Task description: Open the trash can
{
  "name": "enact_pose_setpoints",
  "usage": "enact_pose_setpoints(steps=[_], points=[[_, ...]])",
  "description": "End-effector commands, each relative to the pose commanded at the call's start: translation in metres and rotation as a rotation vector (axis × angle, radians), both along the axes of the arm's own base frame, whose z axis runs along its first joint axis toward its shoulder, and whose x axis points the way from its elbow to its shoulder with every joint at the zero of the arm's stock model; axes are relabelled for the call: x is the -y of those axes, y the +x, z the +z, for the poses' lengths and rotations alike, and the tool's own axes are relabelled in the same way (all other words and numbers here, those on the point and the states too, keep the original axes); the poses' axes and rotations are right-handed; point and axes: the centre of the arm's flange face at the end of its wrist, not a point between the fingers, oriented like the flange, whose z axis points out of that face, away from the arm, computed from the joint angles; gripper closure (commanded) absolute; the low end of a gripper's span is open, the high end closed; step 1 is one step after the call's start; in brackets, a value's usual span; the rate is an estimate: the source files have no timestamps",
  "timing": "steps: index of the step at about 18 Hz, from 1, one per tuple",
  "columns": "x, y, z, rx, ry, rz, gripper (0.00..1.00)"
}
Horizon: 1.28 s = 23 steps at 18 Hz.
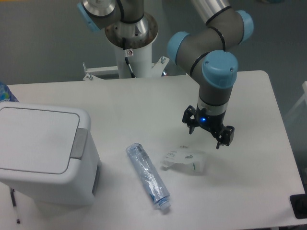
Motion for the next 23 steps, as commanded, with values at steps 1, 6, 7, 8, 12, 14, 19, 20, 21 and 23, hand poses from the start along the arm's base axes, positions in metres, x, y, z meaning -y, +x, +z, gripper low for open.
enact_pose_setpoints(steps=[1, 6, 7, 8, 12, 14, 19, 20, 21, 23], points=[[0.000, 0.000, 0.001, 0.000, 0.002, 0.000, 0.00], [0.000, -0.003, 0.004, -0.006, 0.005, -0.003, 0.00], [0.000, -0.002, 0.004, -0.010, 0.002, -0.009, 0.00], [-0.001, -0.003, 0.006, -0.016, 0.004, -0.012, 0.00], [0.000, -0.001, 0.002, -0.007, 0.005, -0.006, 0.00], [0.001, 0.002, -0.001, -0.001, 0.001, -0.002, 0.00], [-0.004, 0.004, 0.014, -0.013, 0.029, 0.057, 0.00], [-0.007, 0.008, 0.023, -0.009, 0.054, 0.100, 0.00], [-0.012, 0.012, 0.030, -0.007, 0.076, 0.128, 0.00], [-0.023, 0.018, 0.042, 0.004, 0.112, 0.187, 0.00]])
